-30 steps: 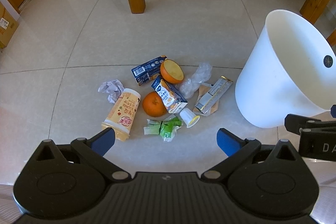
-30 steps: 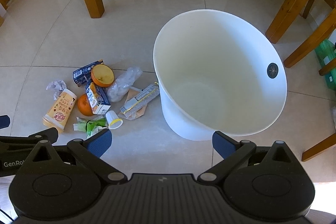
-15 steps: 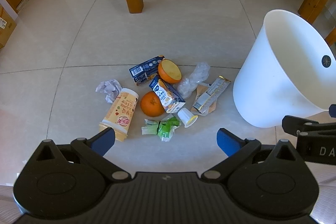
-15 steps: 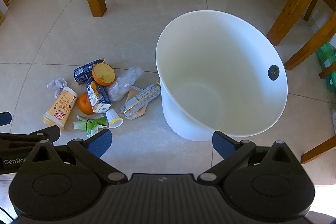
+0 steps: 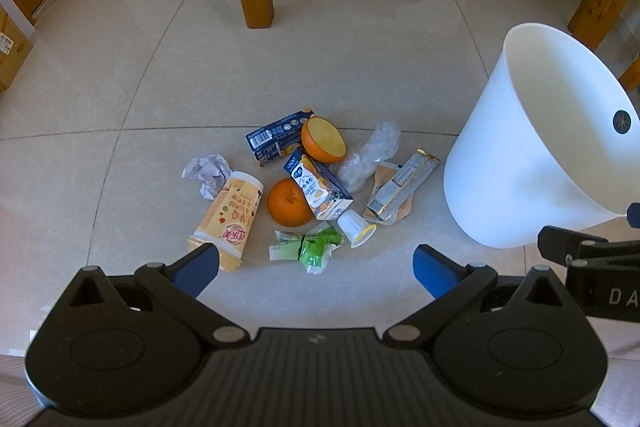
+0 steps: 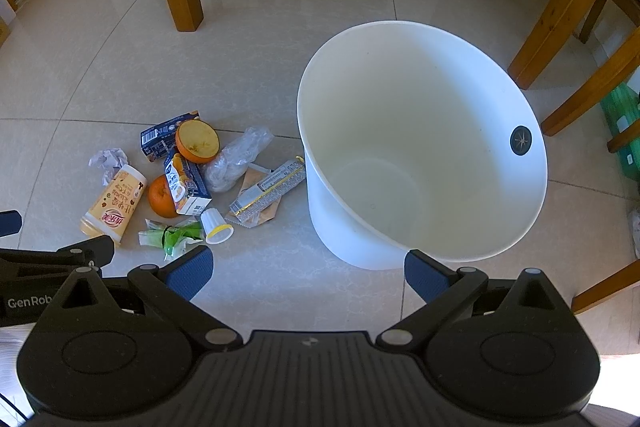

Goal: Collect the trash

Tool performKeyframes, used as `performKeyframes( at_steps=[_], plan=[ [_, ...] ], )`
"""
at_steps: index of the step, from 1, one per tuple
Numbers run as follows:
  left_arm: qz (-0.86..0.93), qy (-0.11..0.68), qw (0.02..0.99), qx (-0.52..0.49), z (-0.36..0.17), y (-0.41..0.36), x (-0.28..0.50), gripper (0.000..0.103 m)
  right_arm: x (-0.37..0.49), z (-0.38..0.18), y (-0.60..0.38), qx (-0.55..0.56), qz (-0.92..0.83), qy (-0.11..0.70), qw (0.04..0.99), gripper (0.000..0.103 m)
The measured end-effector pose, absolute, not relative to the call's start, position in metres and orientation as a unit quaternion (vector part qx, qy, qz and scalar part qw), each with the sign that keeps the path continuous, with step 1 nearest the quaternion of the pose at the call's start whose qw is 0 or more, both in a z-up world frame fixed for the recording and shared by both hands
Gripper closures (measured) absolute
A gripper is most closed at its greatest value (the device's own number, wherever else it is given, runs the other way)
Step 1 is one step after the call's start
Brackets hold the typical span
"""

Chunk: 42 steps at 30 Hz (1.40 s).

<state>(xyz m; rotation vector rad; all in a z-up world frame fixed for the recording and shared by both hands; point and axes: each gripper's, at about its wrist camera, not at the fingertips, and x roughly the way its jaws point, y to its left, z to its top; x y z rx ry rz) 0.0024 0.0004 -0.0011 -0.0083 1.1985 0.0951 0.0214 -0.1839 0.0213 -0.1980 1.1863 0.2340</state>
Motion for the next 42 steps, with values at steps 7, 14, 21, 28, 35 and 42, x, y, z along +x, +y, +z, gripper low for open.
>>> performKeyframes(
  at_steps=[7,14,21,28,35,42],
  plan=[
    [0.047,0.537,0.842,0.003,0.000,-0.002,0.004,0.001,0.020,0.024,-0.184,-0.095,0.114,0.549,0.823,0.000],
    [0.035,0.506,0.862,0.014,0.002,-0.010,0.005,0.001,0.020,0.028,-0.184,-0.095,0.119,0.536,0.830,0.000],
    [0.016,0.488,0.873,-0.016,0.010,-0.011,0.007,0.001,0.014,0.045,-0.187,-0.090,0.130,0.497,0.853,0.000],
    [0.005,0.484,0.875,-0.011,0.011,-0.021,0.013,0.001,0.014,0.063,-0.212,-0.071,0.117,0.461,0.877,0.000],
    [-0.022,0.469,0.883,-0.011,0.018,-0.036,0.018,0.001,0.018,0.081,-0.243,-0.076,0.072,0.447,0.888,0.000],
    [-0.032,0.429,0.903,0.014,0.028,-0.052,0.023,0.001,0.042,0.106,-0.264,-0.089,0.057,0.457,0.883,0.000]
  ],
)
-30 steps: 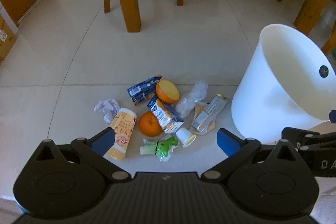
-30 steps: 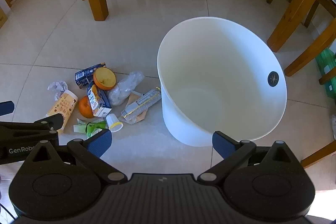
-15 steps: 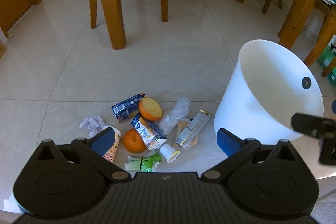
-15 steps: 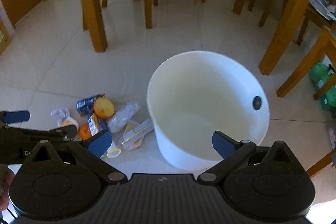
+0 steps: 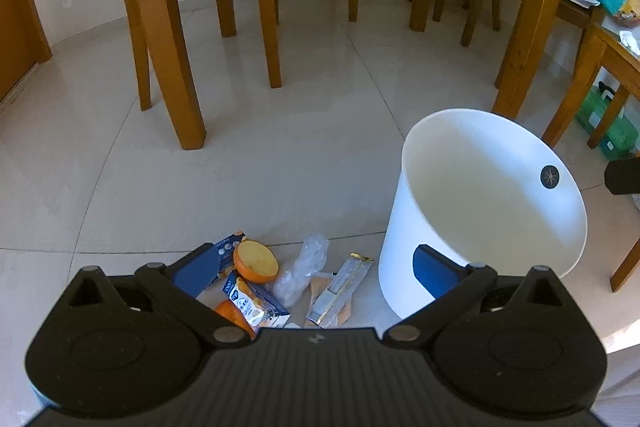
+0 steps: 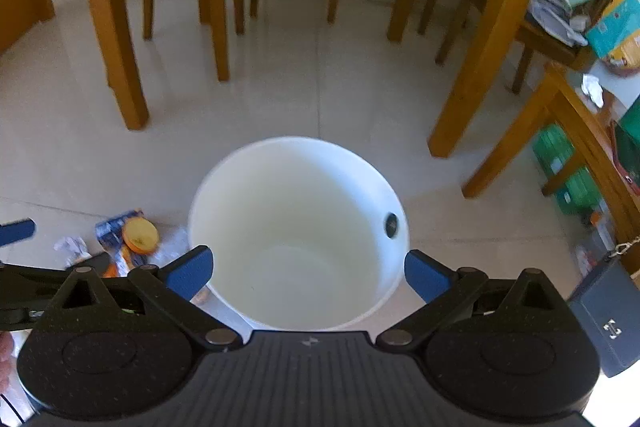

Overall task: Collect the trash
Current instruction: 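Move the right tool to the bin rim and clamp it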

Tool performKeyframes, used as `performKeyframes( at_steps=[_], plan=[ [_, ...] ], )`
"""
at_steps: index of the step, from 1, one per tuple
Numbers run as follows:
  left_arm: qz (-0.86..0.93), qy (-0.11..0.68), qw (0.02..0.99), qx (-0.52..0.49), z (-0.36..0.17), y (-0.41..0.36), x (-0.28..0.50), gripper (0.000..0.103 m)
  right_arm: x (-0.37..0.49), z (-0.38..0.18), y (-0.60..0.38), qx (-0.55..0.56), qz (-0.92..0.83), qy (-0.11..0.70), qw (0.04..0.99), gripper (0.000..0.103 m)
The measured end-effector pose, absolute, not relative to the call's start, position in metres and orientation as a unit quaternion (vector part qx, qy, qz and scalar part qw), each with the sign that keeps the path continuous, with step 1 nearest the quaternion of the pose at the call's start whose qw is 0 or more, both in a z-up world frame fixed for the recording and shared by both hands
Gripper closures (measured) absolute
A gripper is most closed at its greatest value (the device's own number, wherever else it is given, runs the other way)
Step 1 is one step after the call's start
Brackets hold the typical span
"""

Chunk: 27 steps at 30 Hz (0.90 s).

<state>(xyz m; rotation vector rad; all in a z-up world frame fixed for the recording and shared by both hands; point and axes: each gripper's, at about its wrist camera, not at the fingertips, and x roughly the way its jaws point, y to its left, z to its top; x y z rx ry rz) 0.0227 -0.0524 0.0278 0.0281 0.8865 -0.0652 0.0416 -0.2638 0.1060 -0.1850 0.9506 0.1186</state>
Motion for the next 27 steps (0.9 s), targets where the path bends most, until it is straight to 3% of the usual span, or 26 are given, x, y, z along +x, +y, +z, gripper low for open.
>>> performKeyframes(
  at_steps=[11,22,27],
  plan=[
    [-0.030,0.432,0.901,0.005,0.024,-0.057,0.028,0.001,0.094,0.101,-0.319,-0.056,0.045,0.416,0.907,0.000],
    [-0.011,0.451,0.892,-0.026,0.005,-0.038,0.035,0.001,0.169,0.006,-0.361,0.000,0.004,0.521,0.854,0.000],
    [-0.011,0.465,0.885,-0.030,0.002,-0.031,0.038,0.001,0.188,-0.010,-0.369,0.032,0.020,0.554,0.832,0.017]
  ],
)
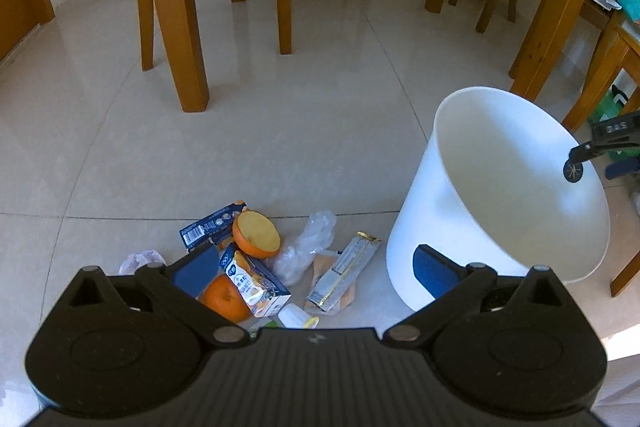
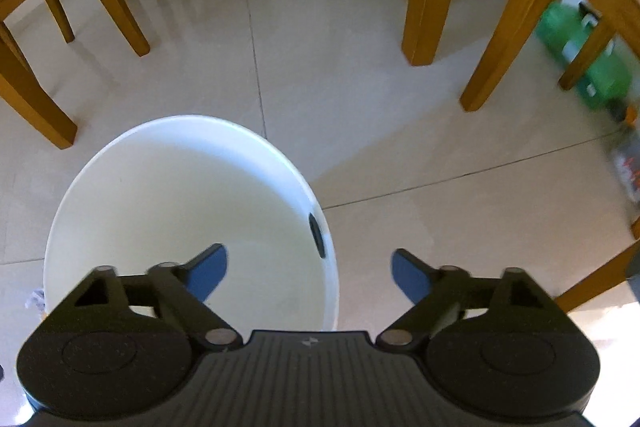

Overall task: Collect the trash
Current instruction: 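Move the right tool to the bin rim and clamp it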

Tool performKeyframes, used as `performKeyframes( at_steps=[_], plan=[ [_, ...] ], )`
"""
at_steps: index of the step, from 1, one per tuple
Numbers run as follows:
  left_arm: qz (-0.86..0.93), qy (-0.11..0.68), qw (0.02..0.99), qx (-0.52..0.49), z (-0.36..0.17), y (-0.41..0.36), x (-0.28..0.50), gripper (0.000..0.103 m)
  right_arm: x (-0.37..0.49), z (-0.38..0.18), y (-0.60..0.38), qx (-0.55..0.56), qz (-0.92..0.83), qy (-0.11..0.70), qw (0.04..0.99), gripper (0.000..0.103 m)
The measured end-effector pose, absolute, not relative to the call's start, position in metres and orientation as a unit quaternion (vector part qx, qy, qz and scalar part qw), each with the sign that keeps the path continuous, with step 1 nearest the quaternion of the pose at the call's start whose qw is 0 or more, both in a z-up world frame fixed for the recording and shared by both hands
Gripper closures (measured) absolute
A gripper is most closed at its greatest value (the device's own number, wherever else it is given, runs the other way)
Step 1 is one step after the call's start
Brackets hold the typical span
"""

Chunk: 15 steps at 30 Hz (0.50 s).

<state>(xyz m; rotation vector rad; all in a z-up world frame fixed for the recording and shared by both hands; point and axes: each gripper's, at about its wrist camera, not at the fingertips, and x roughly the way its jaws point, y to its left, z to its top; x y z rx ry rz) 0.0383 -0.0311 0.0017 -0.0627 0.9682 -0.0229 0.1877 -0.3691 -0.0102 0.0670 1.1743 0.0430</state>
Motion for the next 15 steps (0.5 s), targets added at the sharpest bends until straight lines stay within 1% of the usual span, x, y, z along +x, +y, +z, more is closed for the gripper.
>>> performKeyframes(
  at_steps=[1,2,4,5,6,7,8,9,10,14,15],
  plan=[
    [-0.014,0.467,0.883,-0.034,0.002,-0.031,0.037,0.001,0.190,-0.014,-0.368,0.028,0.019,0.555,0.831,0.022],
    [-0.018,0.470,0.882,-0.039,0.002,-0.030,0.037,0.001,0.194,-0.017,-0.367,0.024,0.017,0.557,0.830,0.024],
    [-0.022,0.474,0.879,-0.044,0.001,-0.027,0.035,0.001,0.200,-0.024,-0.365,0.020,0.023,0.563,0.826,0.035],
    [-0.023,0.475,0.879,-0.042,0.001,-0.027,0.034,0.001,0.203,-0.028,-0.363,0.012,0.024,0.566,0.824,0.039],
    [-0.021,0.473,0.880,-0.042,0.000,-0.026,0.034,0.001,0.204,-0.032,-0.360,0.002,0.021,0.569,0.822,0.048],
    [-0.018,0.471,0.881,-0.042,0.000,-0.025,0.033,0.001,0.205,-0.035,-0.357,-0.006,0.020,0.572,0.820,0.054],
    [-0.017,0.469,0.882,-0.044,0.000,-0.023,0.032,0.001,0.206,-0.038,-0.355,-0.013,0.020,0.573,0.820,0.056],
    [-0.015,0.469,0.882,-0.047,0.000,-0.022,0.032,0.001,0.207,-0.040,-0.354,-0.018,0.020,0.571,0.821,0.059],
    [-0.011,0.470,0.881,-0.050,-0.001,-0.021,0.032,0.001,0.209,-0.041,-0.352,-0.024,0.020,0.570,0.821,0.066],
    [0.000,0.470,0.881,-0.056,-0.002,-0.017,0.031,0.001,0.208,-0.043,-0.350,-0.039,0.010,0.568,0.822,0.079],
    [0.000,0.469,0.881,-0.057,-0.002,-0.016,0.031,0.001,0.208,-0.043,-0.351,-0.041,0.007,0.568,0.822,0.084]
  ],
)
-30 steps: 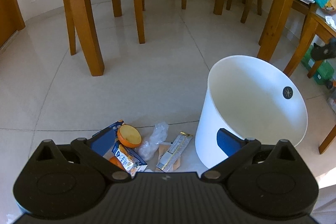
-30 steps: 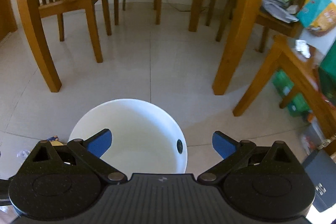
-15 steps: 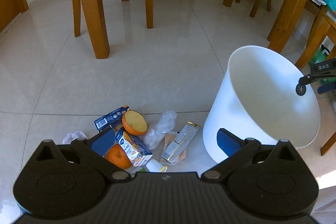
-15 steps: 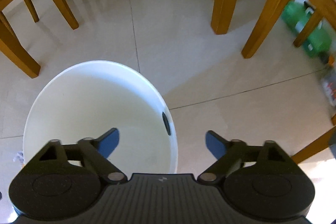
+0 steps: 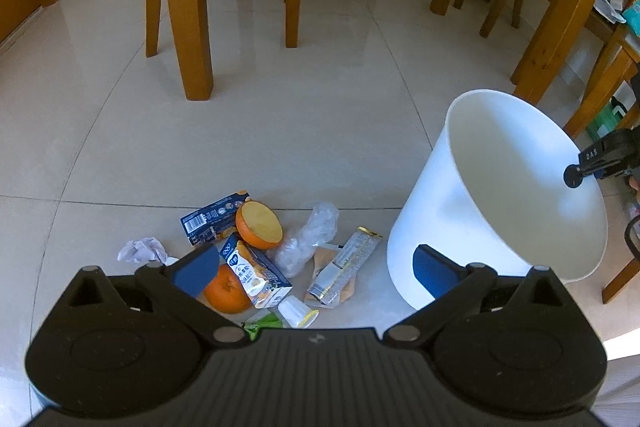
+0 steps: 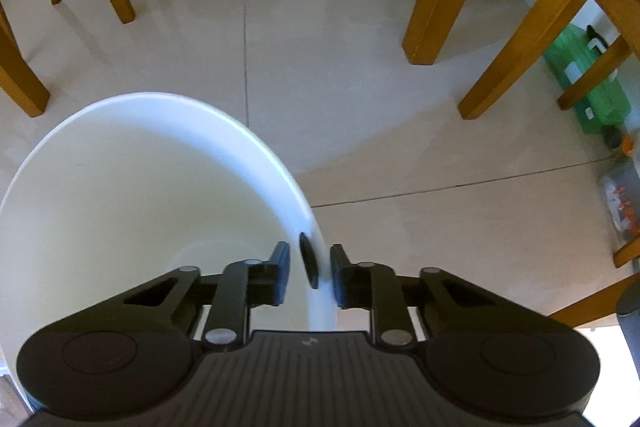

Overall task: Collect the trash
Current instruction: 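Move the right tool to the bin rim and clamp it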

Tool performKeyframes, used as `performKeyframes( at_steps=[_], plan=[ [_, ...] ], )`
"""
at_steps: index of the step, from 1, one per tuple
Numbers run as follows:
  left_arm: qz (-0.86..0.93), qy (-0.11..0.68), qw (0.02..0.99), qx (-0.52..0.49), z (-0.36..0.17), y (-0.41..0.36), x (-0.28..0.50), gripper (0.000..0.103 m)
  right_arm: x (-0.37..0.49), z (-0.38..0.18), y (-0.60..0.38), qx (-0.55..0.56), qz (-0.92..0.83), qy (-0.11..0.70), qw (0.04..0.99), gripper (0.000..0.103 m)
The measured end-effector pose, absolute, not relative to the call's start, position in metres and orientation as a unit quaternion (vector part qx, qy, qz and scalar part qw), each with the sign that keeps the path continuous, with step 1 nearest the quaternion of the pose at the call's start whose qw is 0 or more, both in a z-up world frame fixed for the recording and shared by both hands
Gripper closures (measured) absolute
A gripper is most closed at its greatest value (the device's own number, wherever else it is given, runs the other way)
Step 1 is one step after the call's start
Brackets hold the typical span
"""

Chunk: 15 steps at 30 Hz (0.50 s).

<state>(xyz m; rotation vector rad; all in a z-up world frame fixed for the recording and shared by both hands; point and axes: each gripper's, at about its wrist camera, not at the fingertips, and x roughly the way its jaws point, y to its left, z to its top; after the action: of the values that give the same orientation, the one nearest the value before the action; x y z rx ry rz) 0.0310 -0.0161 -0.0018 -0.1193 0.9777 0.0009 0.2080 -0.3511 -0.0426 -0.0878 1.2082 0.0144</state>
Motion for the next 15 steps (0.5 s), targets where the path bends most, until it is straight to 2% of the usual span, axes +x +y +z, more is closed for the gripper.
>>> performKeyframes(
  at_steps=[1,15],
  plan=[
    [0.001,0.468,0.882,-0.058,-0.0019,-0.0159,0.0306,0.001,0.2083,-0.0426,-0.3518,-0.043,0.003,0.568,0.822,0.088],
    [0.011,0.461,0.887,-0.039,-0.0076,-0.0145,0.0274,0.001,0.2087,-0.0460,-0.3521,-0.060,0.008,0.575,0.816,0.089]
  ],
)
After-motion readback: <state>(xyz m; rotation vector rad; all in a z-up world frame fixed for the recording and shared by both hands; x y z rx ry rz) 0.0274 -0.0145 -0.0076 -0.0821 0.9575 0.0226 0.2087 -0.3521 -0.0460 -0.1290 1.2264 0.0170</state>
